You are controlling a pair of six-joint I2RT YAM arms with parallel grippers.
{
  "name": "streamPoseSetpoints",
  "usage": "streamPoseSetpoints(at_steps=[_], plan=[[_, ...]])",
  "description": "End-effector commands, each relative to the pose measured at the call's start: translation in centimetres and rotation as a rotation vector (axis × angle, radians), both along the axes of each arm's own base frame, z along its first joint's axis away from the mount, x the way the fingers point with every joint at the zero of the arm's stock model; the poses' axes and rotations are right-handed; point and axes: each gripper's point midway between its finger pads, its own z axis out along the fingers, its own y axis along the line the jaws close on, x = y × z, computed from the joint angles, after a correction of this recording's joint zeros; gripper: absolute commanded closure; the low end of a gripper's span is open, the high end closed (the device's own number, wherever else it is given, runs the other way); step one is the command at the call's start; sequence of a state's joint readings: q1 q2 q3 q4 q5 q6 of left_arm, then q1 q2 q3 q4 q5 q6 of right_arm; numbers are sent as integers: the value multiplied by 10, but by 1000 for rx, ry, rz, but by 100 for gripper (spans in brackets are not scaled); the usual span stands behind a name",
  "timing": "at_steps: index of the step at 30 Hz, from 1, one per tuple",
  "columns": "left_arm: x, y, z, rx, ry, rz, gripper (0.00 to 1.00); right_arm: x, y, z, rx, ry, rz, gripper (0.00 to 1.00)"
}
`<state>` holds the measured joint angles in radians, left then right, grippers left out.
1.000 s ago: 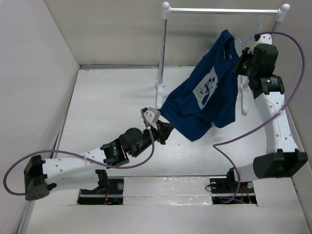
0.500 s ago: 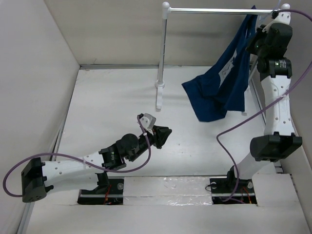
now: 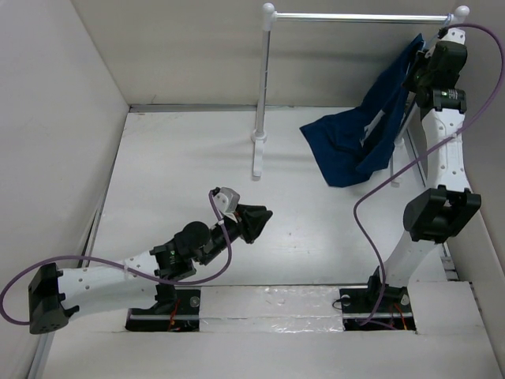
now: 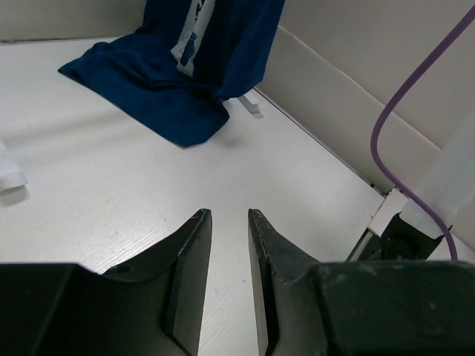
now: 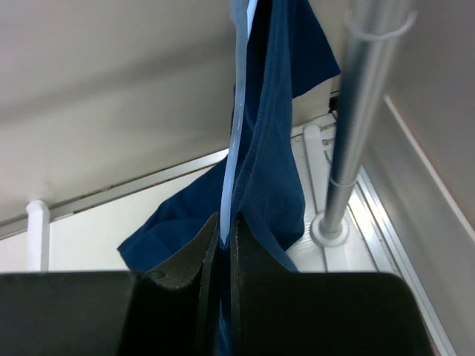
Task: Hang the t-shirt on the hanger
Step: Place the hanger at the clothesline.
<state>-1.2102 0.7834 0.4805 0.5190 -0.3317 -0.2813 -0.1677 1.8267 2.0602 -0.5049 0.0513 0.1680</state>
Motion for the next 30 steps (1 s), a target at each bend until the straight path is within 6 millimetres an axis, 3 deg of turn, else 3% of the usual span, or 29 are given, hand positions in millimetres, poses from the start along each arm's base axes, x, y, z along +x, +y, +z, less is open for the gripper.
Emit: streamPoseSetpoints(at_steps=[1, 4, 7, 14, 19, 25, 26, 30], plan=[[-2, -4, 11, -39, -24, -16, 76, 0, -2, 40, -33, -128, 19, 100], [-3, -8, 8, -29, -19, -30, 76, 3, -2, 21, -29, -110, 21, 100], [-3, -9, 9, -36, -19, -34, 76, 5, 0, 17, -30, -111, 37, 100], [-3, -9, 8, -40, -17, -34, 76, 5, -5, 37, -47, -129, 30, 100], [-2, -12, 6, -30, -18, -37, 76, 9, 10, 16, -30, -108, 148, 100], [-2, -11, 7, -37, -13, -42, 77, 0, 0, 17, 74, -185, 242, 100], [-3, -11, 7, -38, -11, -45, 77, 0, -9, 15, 86, -182, 229, 100], [-3, -14, 5, -43, 4, -71, 77, 1, -5, 25, 110, -198, 276, 100]])
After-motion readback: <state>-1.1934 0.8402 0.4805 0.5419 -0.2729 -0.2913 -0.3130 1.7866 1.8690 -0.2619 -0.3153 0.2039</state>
